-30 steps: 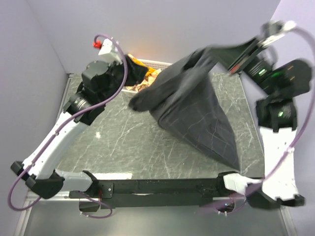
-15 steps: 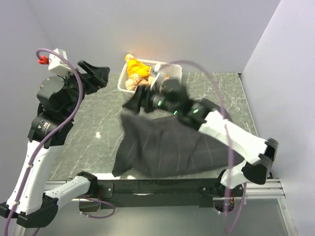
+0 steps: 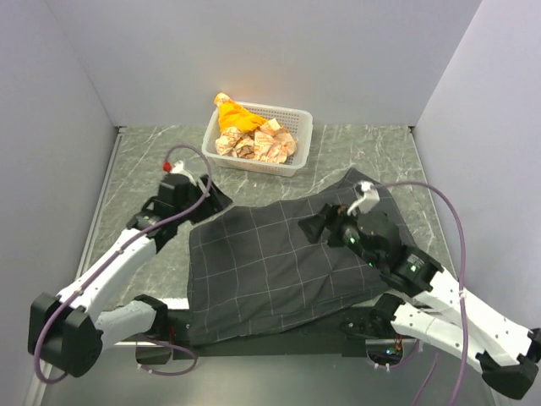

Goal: Put the pillow into the pillowcase

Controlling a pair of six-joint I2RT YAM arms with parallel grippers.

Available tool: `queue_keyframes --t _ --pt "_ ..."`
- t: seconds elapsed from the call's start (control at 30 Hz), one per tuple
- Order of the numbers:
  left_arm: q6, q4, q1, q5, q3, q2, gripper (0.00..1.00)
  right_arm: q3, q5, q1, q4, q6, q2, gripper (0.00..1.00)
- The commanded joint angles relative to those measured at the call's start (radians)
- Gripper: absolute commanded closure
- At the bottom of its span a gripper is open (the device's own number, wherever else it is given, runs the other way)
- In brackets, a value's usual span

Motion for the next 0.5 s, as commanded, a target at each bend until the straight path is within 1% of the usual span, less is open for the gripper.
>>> queue_keyframes --t 0.0,0.03,0.07,0.1,0.17,0.23,0.3,0.33,0.37,0.4,0.43,0.47 --pt "-0.096 0.146 -0.098 -0.029 -0.032 0.029 0.18 -0.167 0.083 -0.034 -0.072 0.06 -0.079 0.0" --pt "-0.112 0.136 -0.118 -0.066 -0.045 0.034 0.17 -0.184 0.077 -0.046 -0.079 0.064 -0.096 0.0" --pt "-0.167 0.138 -0.118 -0.121 -0.064 0.03 0.14 -0.195 0.065 -0.057 -0.089 0.064 -0.101 0.0" --pt "-0.188 0.15 -0.118 -0.135 -0.108 0.016 0.14 -0.211 0.033 -0.065 -0.088 0.066 -0.103 0.0" --pt "-0.244 0.184 -0.118 -0.168 -0.142 0.008 0.15 -0.23 -0.001 -0.065 -0.063 0.071 -0.103 0.0" --pt "-0.263 0.237 -0.118 -0.162 -0.183 0.013 0.15 -0.261 -0.038 -0.065 -0.022 0.077 -0.077 0.0" --pt "-0.269 0.254 -0.118 -0.148 -0.187 0.061 0.2 -0.293 -0.075 -0.065 0.016 0.078 -0.04 0.0" --pt "-0.263 0.286 -0.118 -0.133 -0.185 0.082 0.23 -0.298 -0.09 -0.066 0.053 0.078 0.006 0.0" --pt "-0.249 0.314 -0.118 -0.098 -0.182 0.13 0.32 -0.307 -0.101 -0.065 0.07 0.08 0.032 0.02" --pt "-0.243 0.326 -0.118 -0.081 -0.167 0.154 0.46 -0.308 -0.118 -0.066 0.085 0.078 0.081 0.03" --pt "-0.234 0.334 -0.118 -0.061 -0.154 0.175 0.63 -0.307 -0.112 -0.068 0.105 0.072 0.1 0.04" --pt "-0.219 0.354 -0.118 -0.036 -0.132 0.204 0.86 -0.295 -0.104 -0.072 0.107 0.066 0.117 0.11"
